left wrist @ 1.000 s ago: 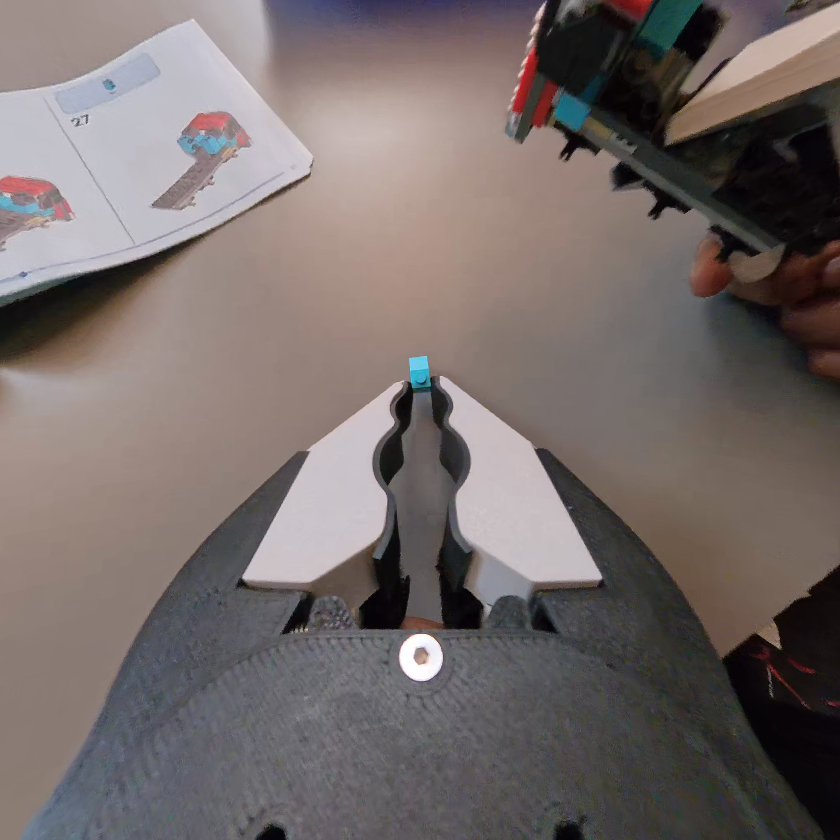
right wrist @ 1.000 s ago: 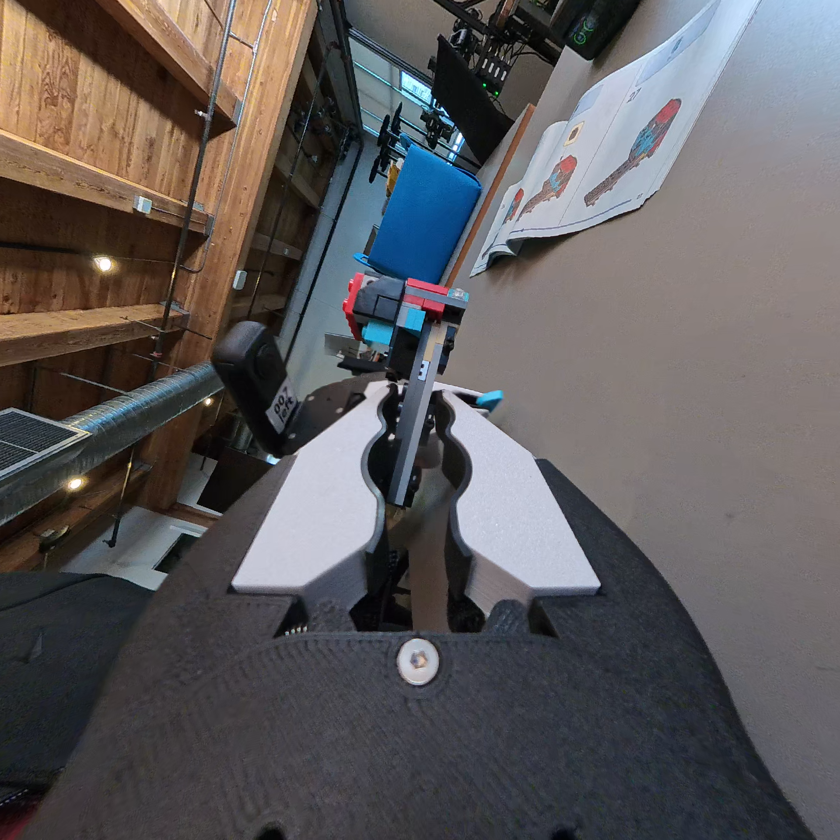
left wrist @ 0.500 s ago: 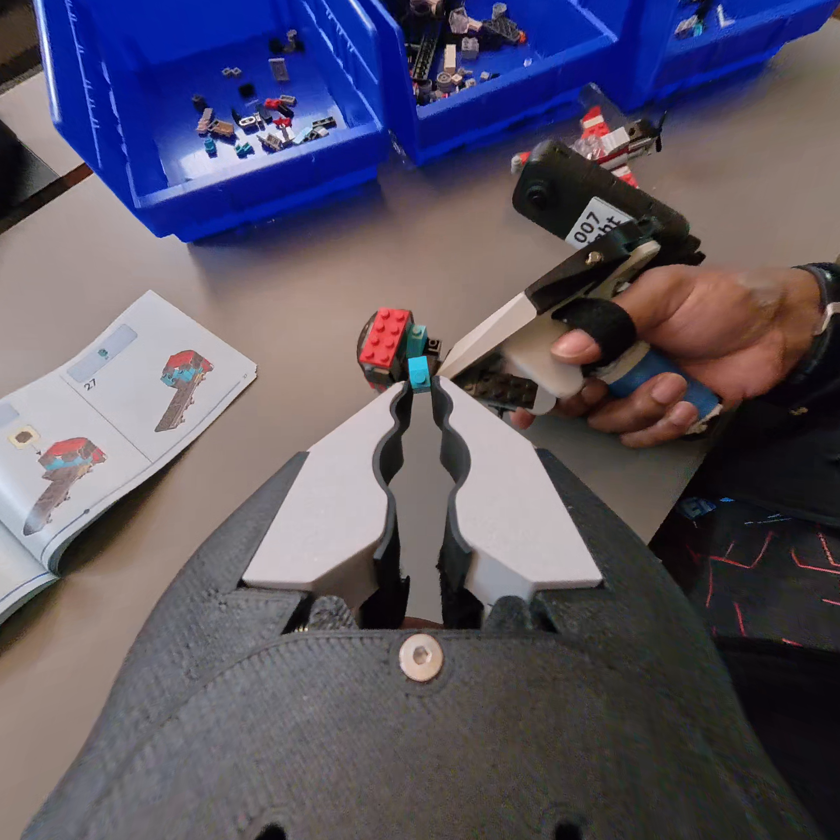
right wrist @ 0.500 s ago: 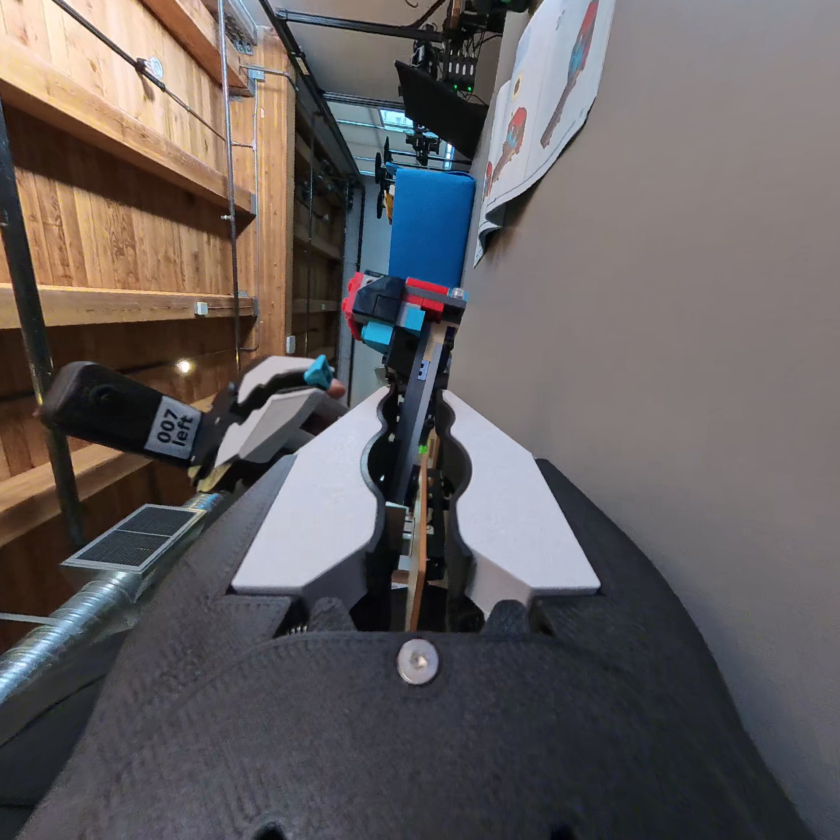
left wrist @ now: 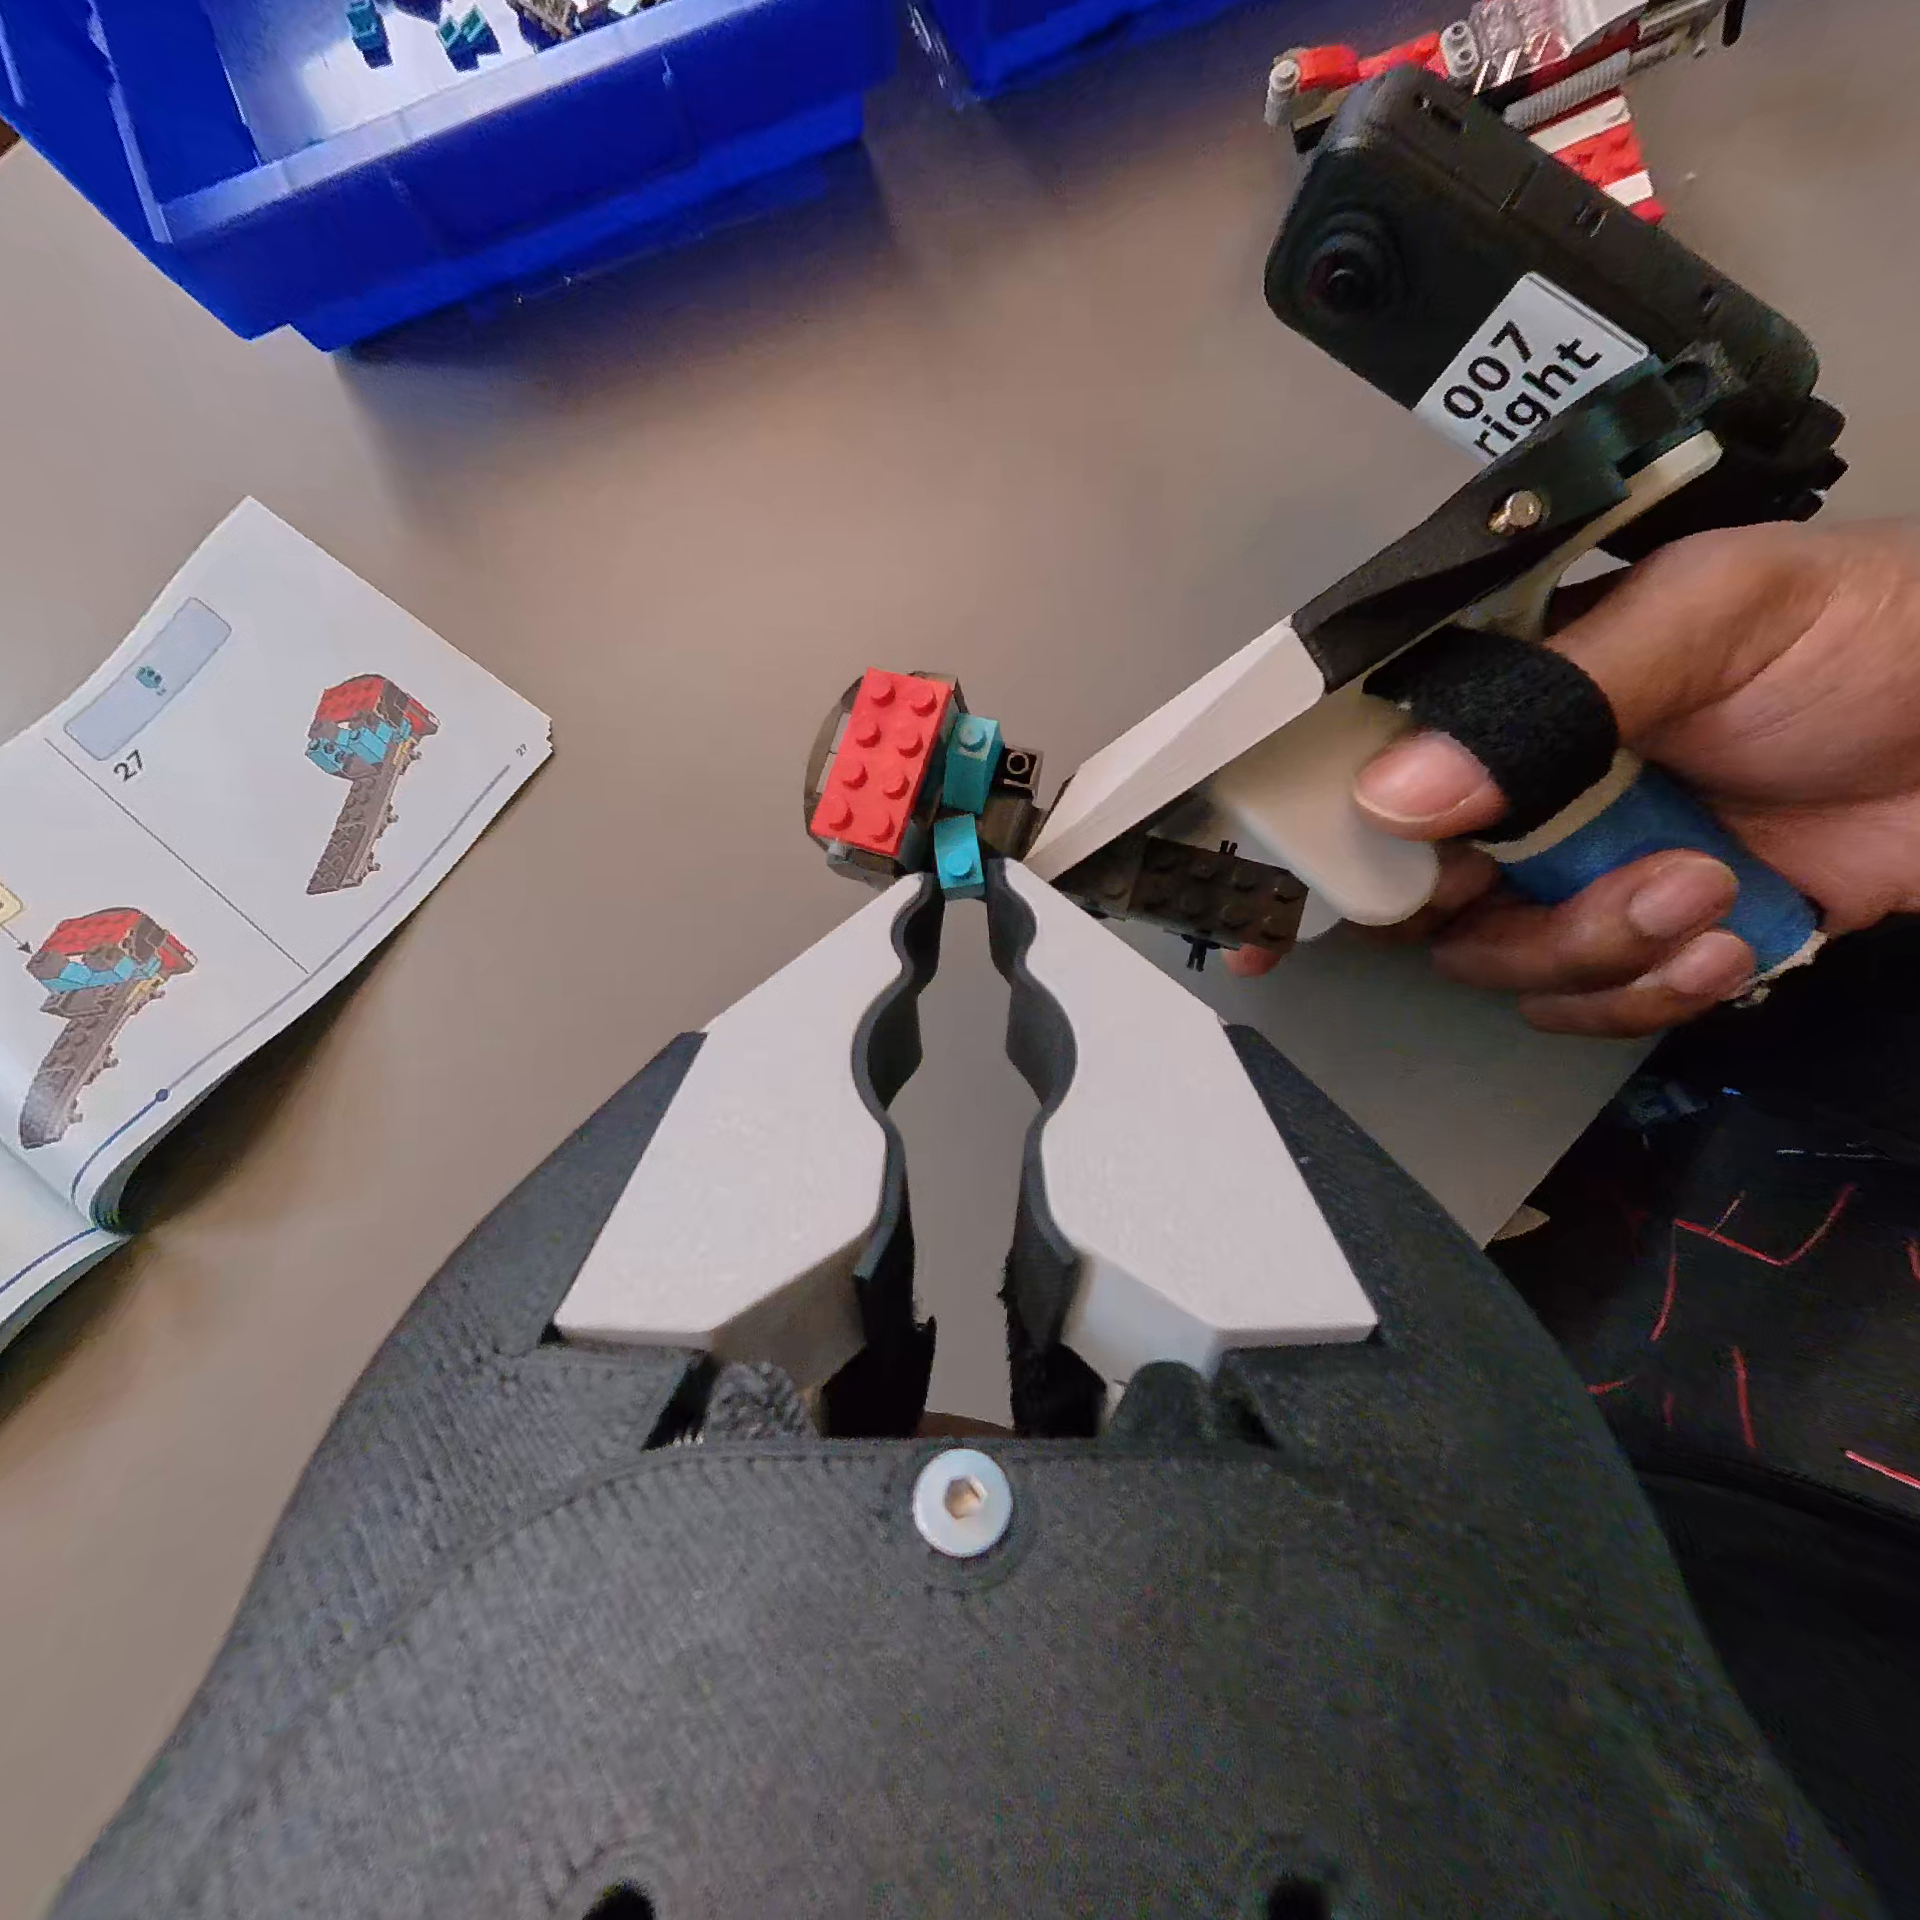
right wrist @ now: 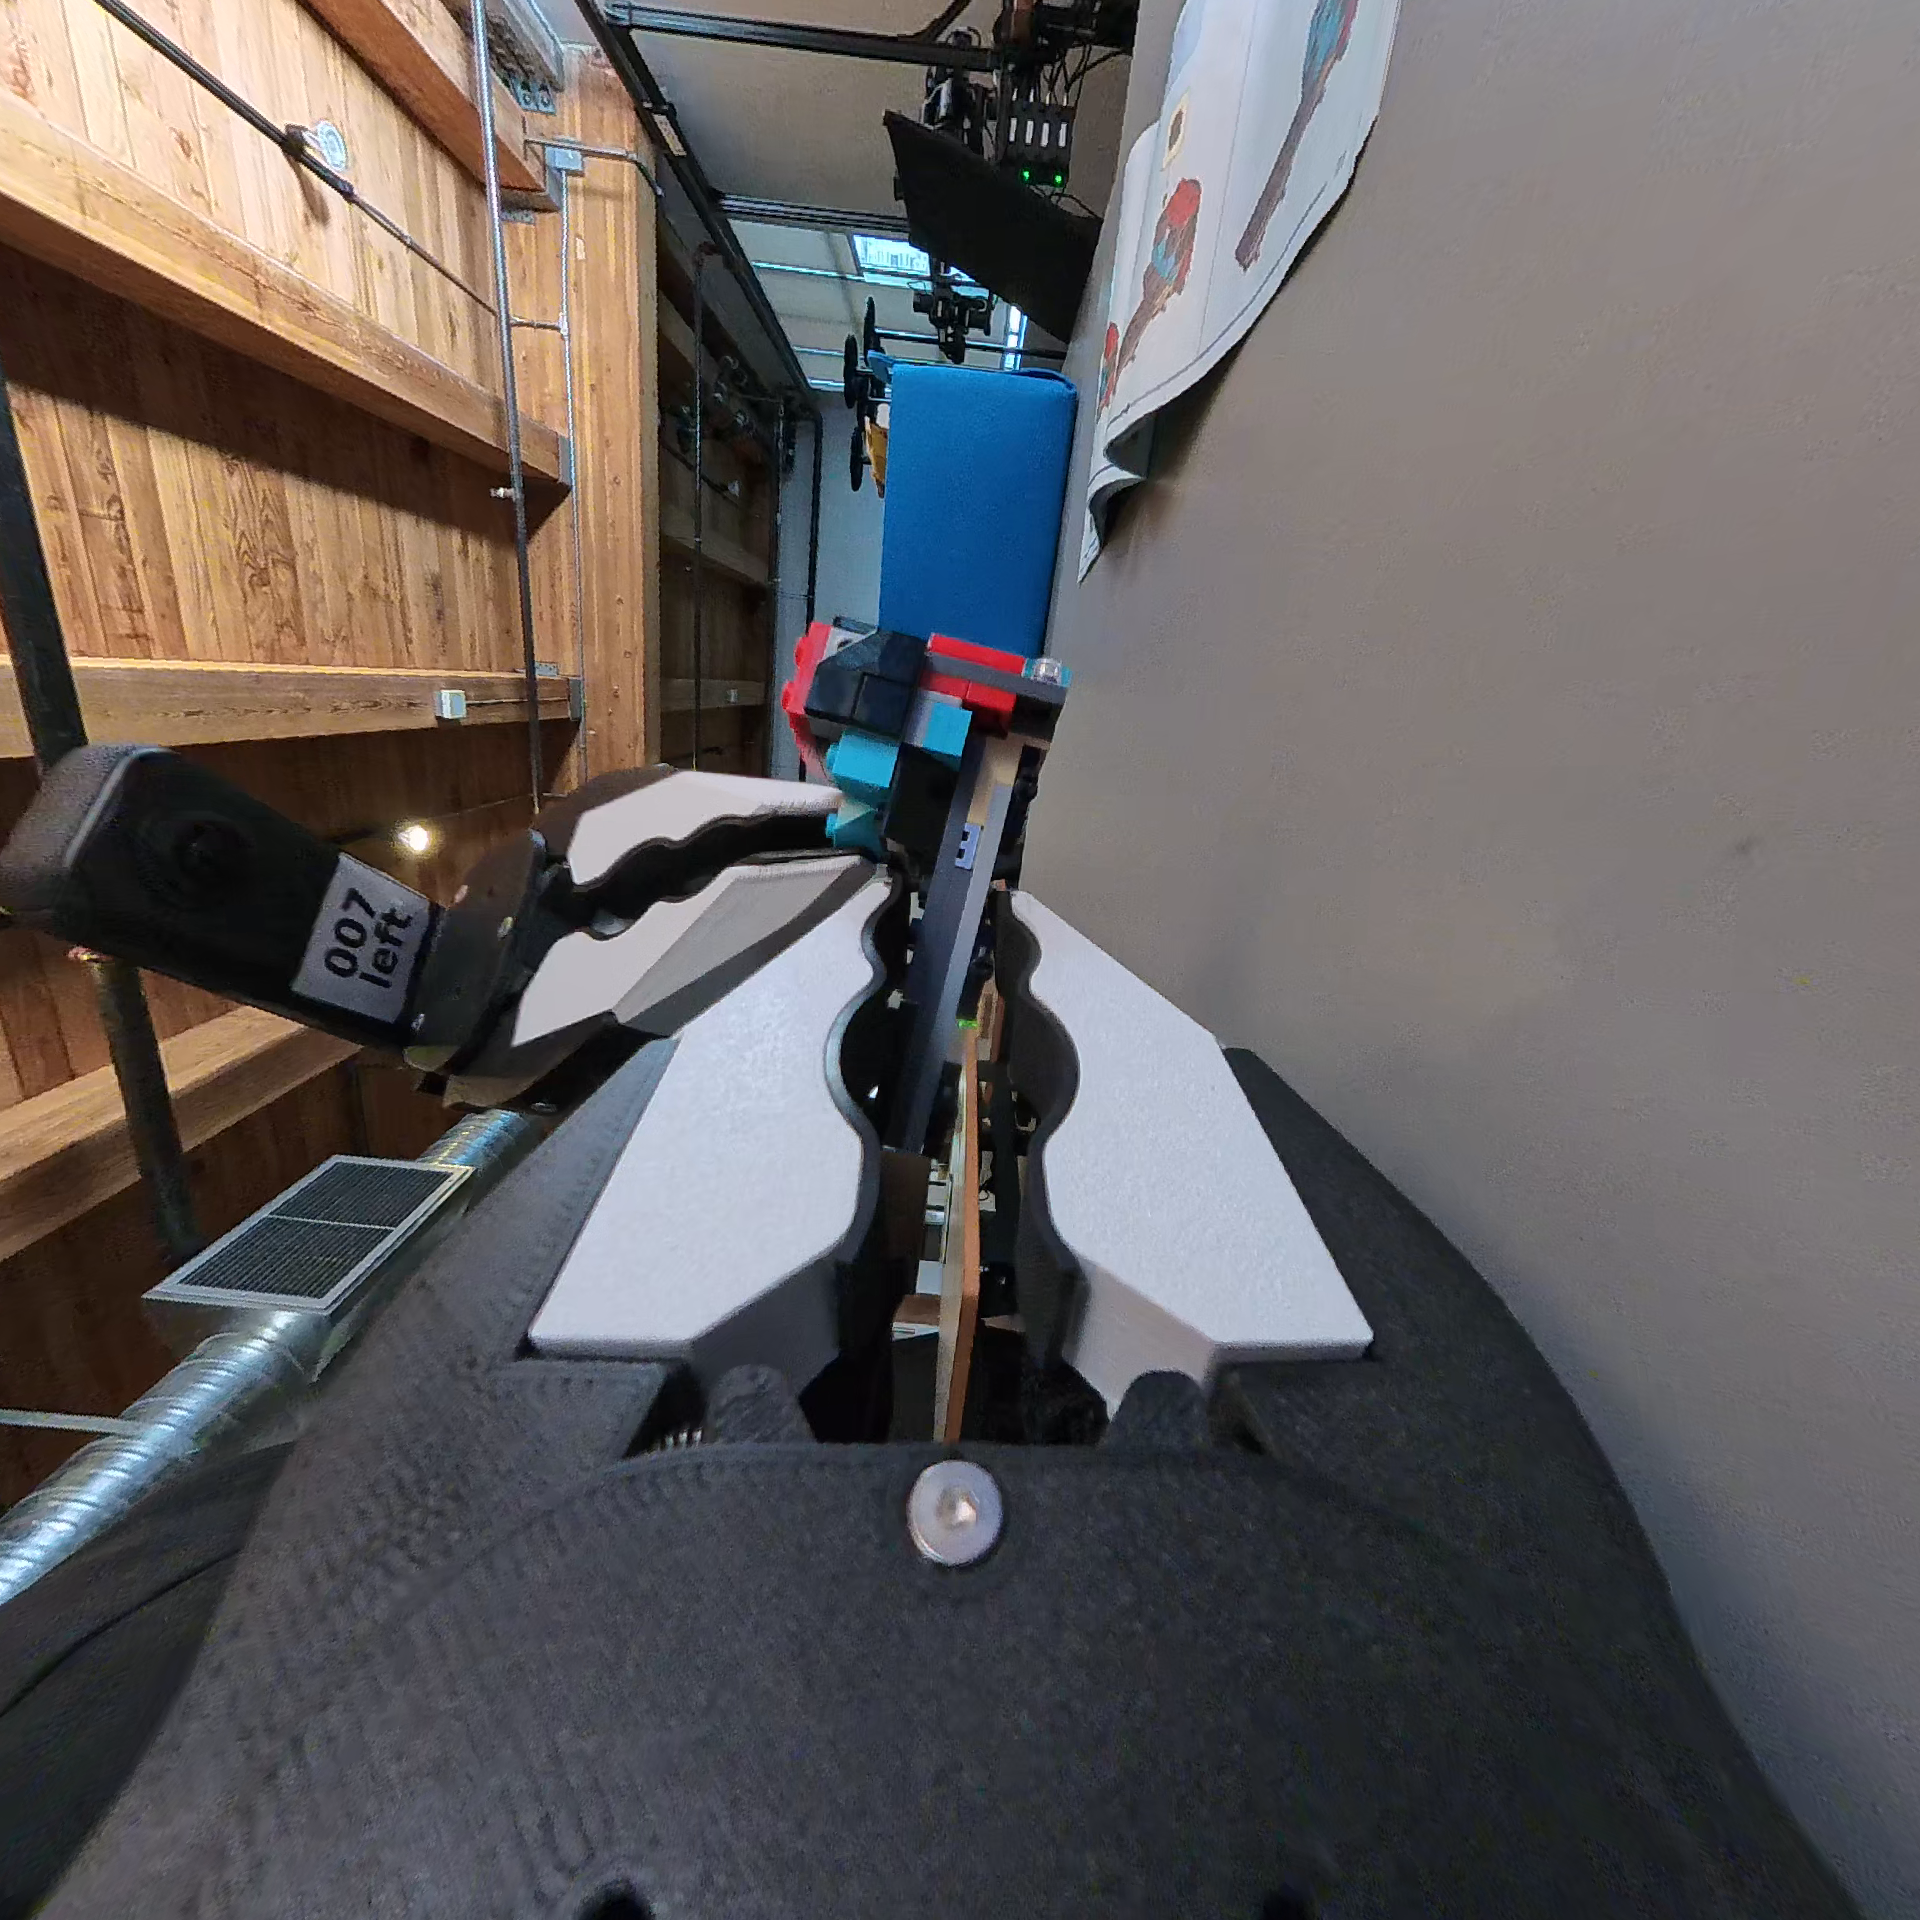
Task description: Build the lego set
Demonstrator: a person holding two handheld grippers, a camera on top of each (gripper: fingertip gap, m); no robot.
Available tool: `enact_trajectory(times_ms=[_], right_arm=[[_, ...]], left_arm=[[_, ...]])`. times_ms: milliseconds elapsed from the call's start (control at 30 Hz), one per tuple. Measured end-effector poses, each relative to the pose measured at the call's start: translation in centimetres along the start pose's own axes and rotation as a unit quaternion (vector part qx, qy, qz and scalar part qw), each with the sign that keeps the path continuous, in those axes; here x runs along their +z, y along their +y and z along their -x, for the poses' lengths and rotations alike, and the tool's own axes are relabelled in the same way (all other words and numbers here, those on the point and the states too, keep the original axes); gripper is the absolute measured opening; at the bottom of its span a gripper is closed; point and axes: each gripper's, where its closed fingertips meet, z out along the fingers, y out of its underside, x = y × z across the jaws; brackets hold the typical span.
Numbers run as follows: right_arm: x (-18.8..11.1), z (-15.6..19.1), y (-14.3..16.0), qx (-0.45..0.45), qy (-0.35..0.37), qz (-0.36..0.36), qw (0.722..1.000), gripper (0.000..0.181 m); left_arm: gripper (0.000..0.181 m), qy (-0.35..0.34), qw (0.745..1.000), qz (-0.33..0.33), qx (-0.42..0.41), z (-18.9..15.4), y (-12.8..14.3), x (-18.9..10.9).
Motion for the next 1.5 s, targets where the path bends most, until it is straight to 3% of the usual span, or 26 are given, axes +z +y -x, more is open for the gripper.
enact_trajectory(times_ms=[33,1000,1367,1500], right_arm=[[0.00,-0.02,0.03,0.001,0.000,0.000,1.000,0.013],[0.11,0.24,0.30,0.010,-0.013,0.000,1.000,0.013],[0.21,0.36,0.37,0.009,-0.017,-0.001,1.000,0.013],[0.15,0.35,0.27,0.009,-0.017,-0.003,1.000,0.013]], left_arm=[[0.009,0.001,1.000,0.002,0.000,-0.02,0.01,0.02],[0.013,-0.038,0.999,-0.009,-0.022,0.75,0.09,-0.56],[0.012,-0.026,0.999,-0.017,-0.036,0.75,-0.05,-0.37],[0.019,-0.005,0.996,-0.040,-0.078,0.89,-0.08,-0.91]])
